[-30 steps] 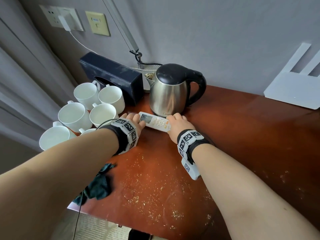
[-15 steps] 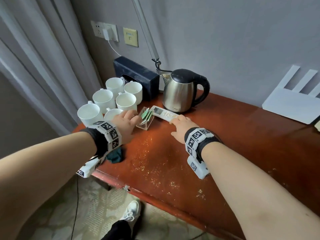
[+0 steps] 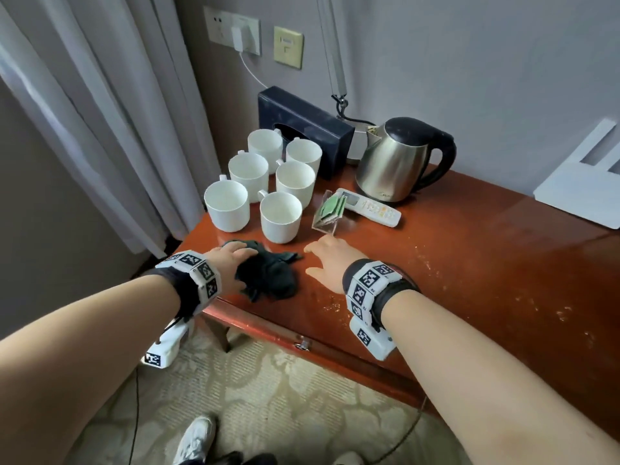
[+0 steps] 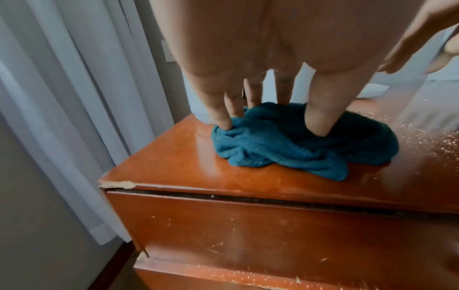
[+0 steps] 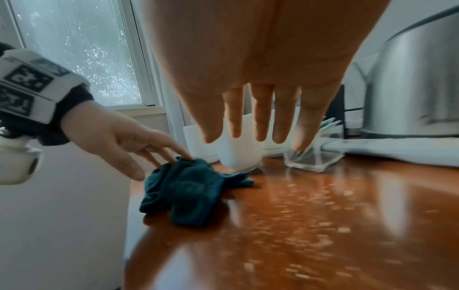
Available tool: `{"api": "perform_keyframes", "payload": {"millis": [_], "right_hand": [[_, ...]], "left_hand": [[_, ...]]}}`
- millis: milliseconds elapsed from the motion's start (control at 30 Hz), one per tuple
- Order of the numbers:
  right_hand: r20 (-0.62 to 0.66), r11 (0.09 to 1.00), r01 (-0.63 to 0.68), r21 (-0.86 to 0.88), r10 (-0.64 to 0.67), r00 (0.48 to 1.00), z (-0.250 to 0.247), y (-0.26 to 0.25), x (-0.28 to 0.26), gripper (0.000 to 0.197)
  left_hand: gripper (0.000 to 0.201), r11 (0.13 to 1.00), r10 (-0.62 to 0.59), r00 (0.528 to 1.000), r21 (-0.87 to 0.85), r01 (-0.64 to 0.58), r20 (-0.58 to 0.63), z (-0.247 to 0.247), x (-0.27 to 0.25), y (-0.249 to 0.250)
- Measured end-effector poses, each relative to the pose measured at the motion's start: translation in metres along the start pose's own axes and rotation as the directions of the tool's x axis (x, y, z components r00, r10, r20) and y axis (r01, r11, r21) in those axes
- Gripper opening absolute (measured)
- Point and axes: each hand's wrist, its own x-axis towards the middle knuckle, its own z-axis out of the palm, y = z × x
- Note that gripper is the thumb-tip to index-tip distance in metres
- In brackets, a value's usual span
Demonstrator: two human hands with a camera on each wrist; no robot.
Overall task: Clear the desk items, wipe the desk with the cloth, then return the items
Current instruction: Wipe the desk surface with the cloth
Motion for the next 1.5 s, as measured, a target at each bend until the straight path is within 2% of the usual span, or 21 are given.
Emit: {"api": "perform_keyframes", "payload": {"millis": [67,167,267,367,500,667,700,800,900,967,1033,1133,1300,1400,1500], "right_hand": [[-0.021,0.999,0.003,0.034,-0.002,1.000,0.017,-0.033,0.016,0.053],[-0.020,0.996,-0.038,0.083,0.040,0.999,0.043,-0.076,0.039,0.061],[-0.009,0.988,-0.128,0.085,0.129,0.992,0.063,-0.106,0.054,0.061],[-0.099,0.979,-0.194,0.069,0.200,0.975,0.075,-0.117,0.054,0.051],[-0.151,0.966,-0.244,0.083,0.254,0.955,0.083,-0.096,0.022,0.039],[0.079,0.943,-0.333,0.019,0.330,0.941,0.077,-0.044,-0.044,0.028],[0.090,0.933,-0.358,0.044,0.353,0.931,0.072,-0.032,-0.053,0.026],[-0.045,0.869,-0.436,0.234,0.457,0.888,0.048,0.000,-0.067,0.026],[-0.264,0.808,-0.456,0.373,0.564,0.783,0.020,0.028,-0.062,0.030],[-0.262,0.783,-0.518,0.344,0.610,0.748,0.010,0.046,-0.047,0.035],[-0.152,0.774,-0.579,0.254,0.624,0.767,0.015,0.061,-0.024,0.041],[-0.016,0.791,-0.581,0.192,0.594,0.804,0.037,0.068,0.009,0.055],[-0.105,0.805,-0.582,0.120,0.593,0.798,0.056,0.062,0.030,0.052],[-0.124,0.875,-0.481,0.058,0.484,0.866,0.059,0.052,0.023,0.047],[-0.078,0.969,-0.247,-0.010,0.245,0.966,0.062,0.029,0.004,0.046]], "left_hand": [[0.076,0.993,0.102,0.995,-0.065,-0.104,-0.021,-0.001,0.004,-0.021],[0.083,0.980,0.161,0.983,-0.105,-0.170,-0.092,0.004,0.007,-0.049],[0.093,0.985,0.171,0.978,0.005,-0.172,-0.116,0.013,0.009,-0.072],[0.101,0.982,0.175,0.980,0.086,-0.168,-0.092,0.020,0.013,-0.082],[0.104,0.981,0.191,0.980,0.052,-0.188,-0.056,0.029,0.018,-0.070],[0.093,0.983,0.162,0.987,0.089,-0.161,-0.003,0.041,0.020,-0.027],[0.092,0.986,0.148,0.989,0.082,-0.148,-0.003,0.042,0.022,-0.017],[0.096,0.994,0.098,0.995,0.042,-0.098,-0.003,0.043,0.028,0.003],[0.104,0.998,0.042,0.999,0.045,-0.043,0.009,0.049,0.031,0.014],[0.110,0.997,0.010,1.000,0.081,-0.011,0.014,0.054,0.033,0.019],[0.114,0.995,-0.016,1.000,0.101,0.014,0.020,0.057,0.036,0.021],[0.116,0.996,-0.033,0.999,0.084,0.030,0.030,0.059,0.038,0.022],[0.117,0.996,-0.039,0.998,0.076,0.035,0.057,0.058,0.039,0.023],[0.118,0.997,-0.040,0.996,0.072,0.035,0.077,0.055,0.038,0.024],[0.118,0.997,-0.034,0.996,0.069,0.029,0.077,0.053,0.037,0.024]]}}
